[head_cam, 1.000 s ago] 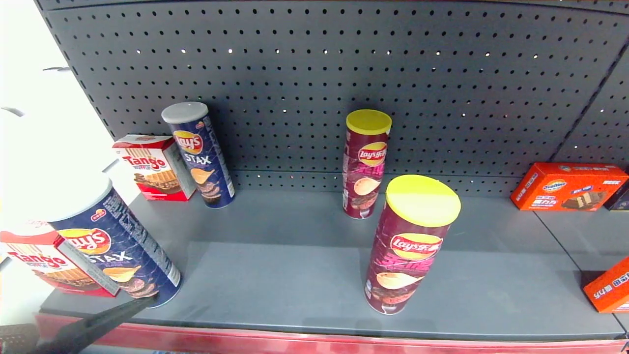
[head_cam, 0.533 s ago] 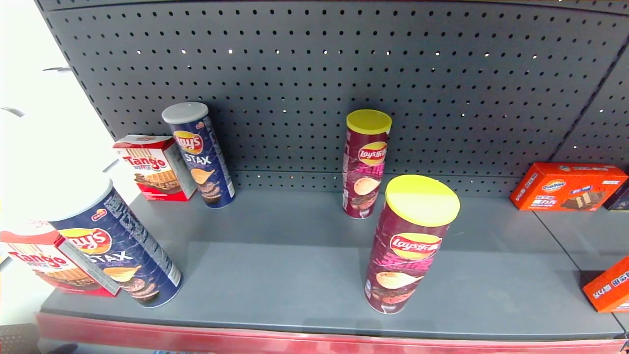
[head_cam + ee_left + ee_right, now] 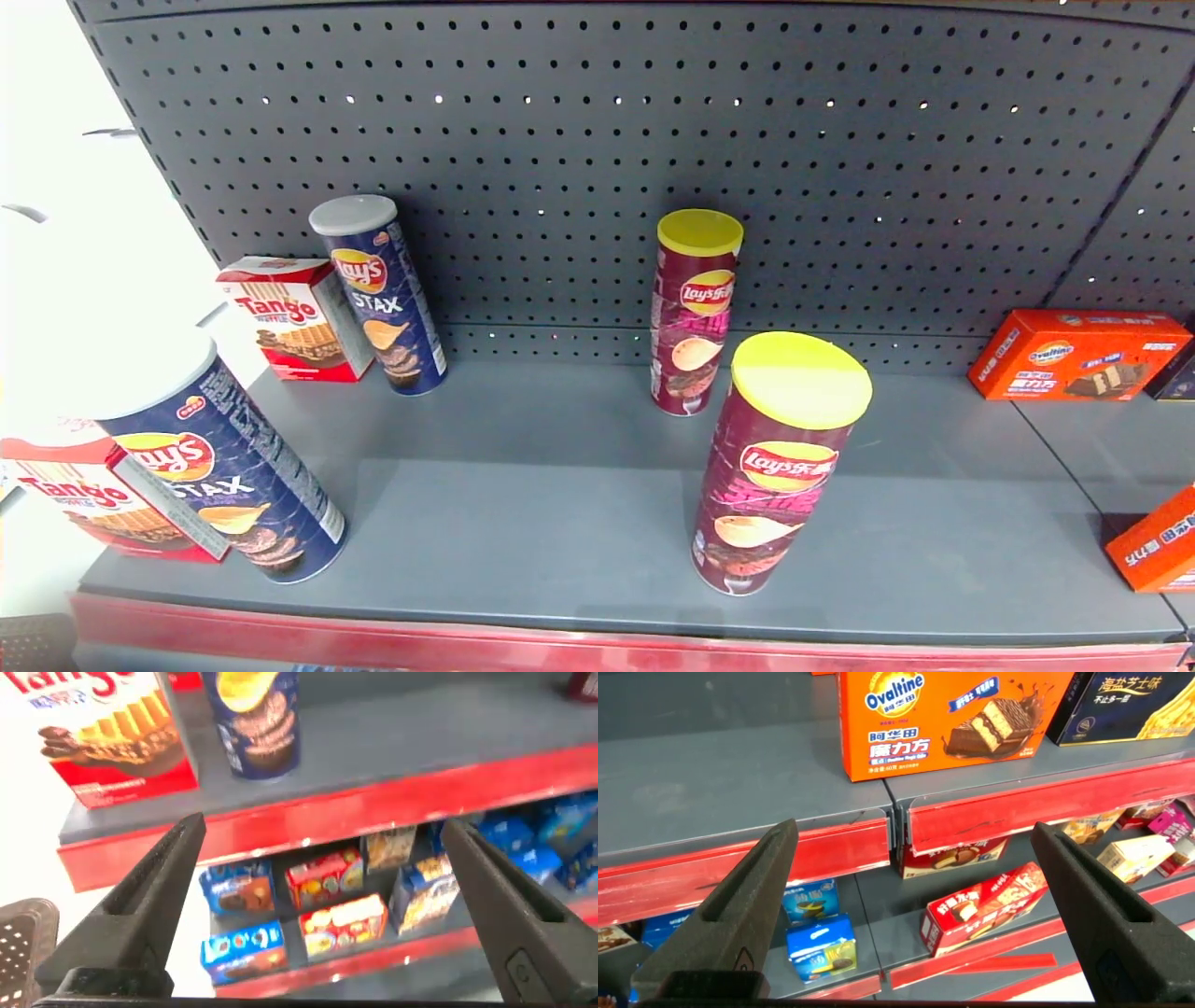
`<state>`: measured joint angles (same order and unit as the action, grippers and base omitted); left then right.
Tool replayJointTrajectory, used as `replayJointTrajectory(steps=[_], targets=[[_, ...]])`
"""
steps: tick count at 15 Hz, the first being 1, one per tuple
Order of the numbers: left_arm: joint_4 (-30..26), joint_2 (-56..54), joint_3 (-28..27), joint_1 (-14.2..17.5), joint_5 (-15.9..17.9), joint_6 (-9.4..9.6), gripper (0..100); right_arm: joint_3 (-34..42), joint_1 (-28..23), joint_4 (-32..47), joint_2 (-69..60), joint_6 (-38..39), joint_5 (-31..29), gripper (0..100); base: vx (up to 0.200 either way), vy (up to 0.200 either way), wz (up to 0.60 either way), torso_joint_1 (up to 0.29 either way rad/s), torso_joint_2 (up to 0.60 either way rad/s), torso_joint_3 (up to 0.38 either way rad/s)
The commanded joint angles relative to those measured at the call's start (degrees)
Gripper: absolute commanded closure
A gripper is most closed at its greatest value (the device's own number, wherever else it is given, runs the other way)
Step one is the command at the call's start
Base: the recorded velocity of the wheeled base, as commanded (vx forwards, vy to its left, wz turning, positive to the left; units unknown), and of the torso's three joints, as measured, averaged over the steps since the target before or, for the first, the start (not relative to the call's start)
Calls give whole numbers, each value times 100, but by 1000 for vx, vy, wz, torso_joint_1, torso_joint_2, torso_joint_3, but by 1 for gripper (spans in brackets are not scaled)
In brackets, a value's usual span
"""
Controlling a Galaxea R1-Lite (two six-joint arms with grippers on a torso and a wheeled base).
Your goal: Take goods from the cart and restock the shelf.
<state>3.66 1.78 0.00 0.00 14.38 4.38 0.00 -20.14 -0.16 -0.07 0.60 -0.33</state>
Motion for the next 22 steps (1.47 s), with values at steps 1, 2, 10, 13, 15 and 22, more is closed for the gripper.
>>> replayJointTrajectory(steps=[1, 2, 10, 13, 15, 22], targets=[[3, -178, 0, 0, -6, -16, 0, 0, 1, -2, 7, 2, -2, 0, 0, 0, 0, 0, 0, 0], [3, -178, 0, 0, 3, -148, 0, 0, 1, -2, 7, 2, 7, 0, 0, 0, 0, 0, 0, 0], [-383, -178, 0, 9, -1518, -341, 0, 0, 1, -2, 7, 2, -2, 0, 0, 0, 0, 0, 0, 0], [-366, -178, 0, 9, -1254, -279, 0, 0, 1, 7, 7, -112, 33, 0, 0, 0, 0, 0, 0, 0], [-366, -178, 0, 9, -1236, -297, 0, 0, -16, 16, 7, -121, -20, 0, 0, 0, 0, 0, 0, 0], [-366, -178, 0, 9, -1263, -253, 0, -3085, 423, -221, 3154, -315, 2063, 0, 0, 0, 0, 0, 0, 0]])
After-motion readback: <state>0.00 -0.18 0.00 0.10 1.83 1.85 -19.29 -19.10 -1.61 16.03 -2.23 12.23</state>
